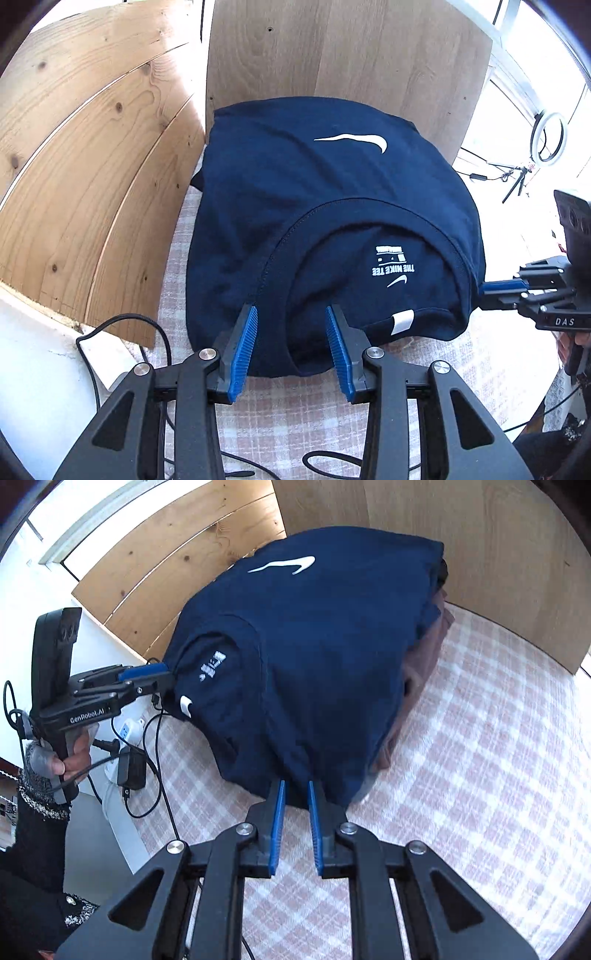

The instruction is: Fold clothes

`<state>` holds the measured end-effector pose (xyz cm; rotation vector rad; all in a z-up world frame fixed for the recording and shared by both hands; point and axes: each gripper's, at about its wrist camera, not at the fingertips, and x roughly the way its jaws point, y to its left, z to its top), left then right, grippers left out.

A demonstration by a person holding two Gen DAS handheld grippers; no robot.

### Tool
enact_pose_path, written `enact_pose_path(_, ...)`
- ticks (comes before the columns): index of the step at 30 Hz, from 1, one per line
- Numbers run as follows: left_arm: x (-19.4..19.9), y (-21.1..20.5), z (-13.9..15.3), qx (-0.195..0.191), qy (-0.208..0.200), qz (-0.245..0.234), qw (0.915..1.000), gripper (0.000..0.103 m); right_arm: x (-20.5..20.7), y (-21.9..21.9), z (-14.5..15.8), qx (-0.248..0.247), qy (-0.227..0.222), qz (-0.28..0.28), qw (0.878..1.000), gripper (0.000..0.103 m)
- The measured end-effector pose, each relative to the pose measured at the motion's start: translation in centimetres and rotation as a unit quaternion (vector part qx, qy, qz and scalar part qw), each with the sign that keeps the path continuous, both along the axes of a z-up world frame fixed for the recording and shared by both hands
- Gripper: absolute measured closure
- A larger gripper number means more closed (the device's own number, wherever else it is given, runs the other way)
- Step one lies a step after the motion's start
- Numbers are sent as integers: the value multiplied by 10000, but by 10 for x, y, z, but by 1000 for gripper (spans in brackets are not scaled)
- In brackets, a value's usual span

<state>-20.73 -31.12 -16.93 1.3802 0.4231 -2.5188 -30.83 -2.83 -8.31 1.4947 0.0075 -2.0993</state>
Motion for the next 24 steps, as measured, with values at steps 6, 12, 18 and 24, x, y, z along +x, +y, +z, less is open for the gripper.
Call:
enact_pose_path(6, 59, 26, 25, -180, 228, 303, 9991, 58, 61, 45, 53, -362, 681, -811, 9937, 37)
enact_pose_path(12, 73, 52, 12, 413, 243, 585, 9971, 28, 78, 43, 51, -813, 275, -1143, 9897, 29)
enact_pose_path(18, 68, 77, 0, 494, 6, 546, 9973, 28, 94, 29, 30, 161, 225, -1634, 9862, 29)
enact_pose_path(24, 81, 111, 27, -37, 194, 532, 9984, 27, 116, 38, 42, 854, 726, -1838, 9765, 29)
